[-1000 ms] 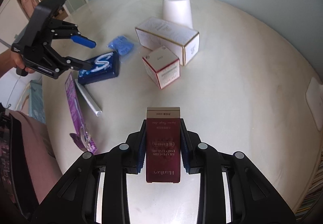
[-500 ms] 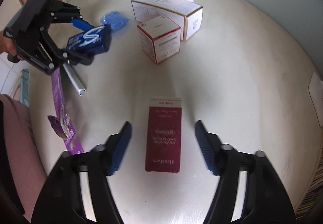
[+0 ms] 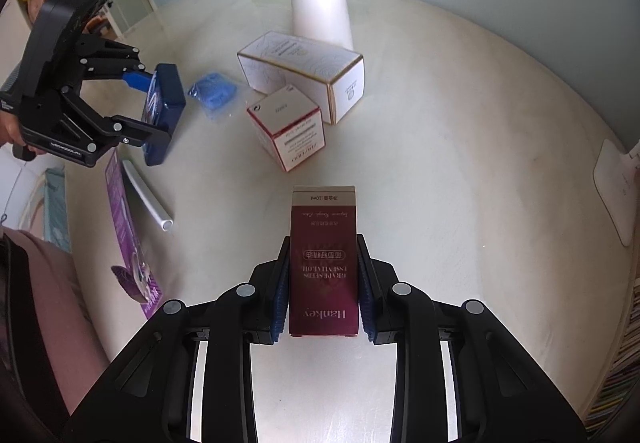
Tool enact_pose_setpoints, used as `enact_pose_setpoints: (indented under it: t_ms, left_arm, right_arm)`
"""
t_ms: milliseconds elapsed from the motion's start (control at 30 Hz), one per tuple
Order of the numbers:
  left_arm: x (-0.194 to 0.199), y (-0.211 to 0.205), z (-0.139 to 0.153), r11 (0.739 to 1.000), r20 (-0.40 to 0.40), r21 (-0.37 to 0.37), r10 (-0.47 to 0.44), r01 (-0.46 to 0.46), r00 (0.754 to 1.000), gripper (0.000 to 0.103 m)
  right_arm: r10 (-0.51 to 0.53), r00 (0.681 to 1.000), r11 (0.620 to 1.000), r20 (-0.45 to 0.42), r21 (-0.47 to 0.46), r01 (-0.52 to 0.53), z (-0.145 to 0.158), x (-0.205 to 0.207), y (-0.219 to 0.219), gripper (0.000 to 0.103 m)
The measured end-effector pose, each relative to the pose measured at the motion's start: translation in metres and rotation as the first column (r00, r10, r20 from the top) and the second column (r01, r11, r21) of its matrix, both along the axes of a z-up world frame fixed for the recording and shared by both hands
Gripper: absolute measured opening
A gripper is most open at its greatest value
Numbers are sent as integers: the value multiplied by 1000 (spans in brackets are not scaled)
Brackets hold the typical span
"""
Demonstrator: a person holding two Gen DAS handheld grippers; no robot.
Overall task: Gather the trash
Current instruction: 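Carry the navy tin and pink box to the trash bin and release both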
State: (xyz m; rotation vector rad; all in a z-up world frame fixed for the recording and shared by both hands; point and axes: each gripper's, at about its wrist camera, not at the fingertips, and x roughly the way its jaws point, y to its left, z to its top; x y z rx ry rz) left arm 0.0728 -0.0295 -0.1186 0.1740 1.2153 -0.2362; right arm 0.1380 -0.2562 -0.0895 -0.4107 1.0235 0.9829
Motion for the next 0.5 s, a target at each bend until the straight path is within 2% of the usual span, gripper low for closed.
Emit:
enact_pose_setpoints:
  t_ms: [167, 300, 433, 500]
  left_arm:
    - [-7, -6, 22, 1000, 29, -14, -13, 13, 1000, 50]
    - [-9, -15, 34, 997, 77, -17, -77, 79, 994, 50]
    - [-14, -16, 47, 983, 114, -24, -181, 184, 977, 50]
    - [-19, -20, 49, 969, 121, -25, -242, 247, 963, 50]
  right_arm:
    - [-44, 999, 999, 9, 21, 44, 17, -6, -2, 30]
    - [-119, 992, 993, 33, 26, 119, 32, -17, -17, 30]
    - [-260, 964, 965, 49, 39, 258, 41, -39, -31, 30]
    - [-334, 940, 943, 66, 36, 332, 47, -58, -42, 30]
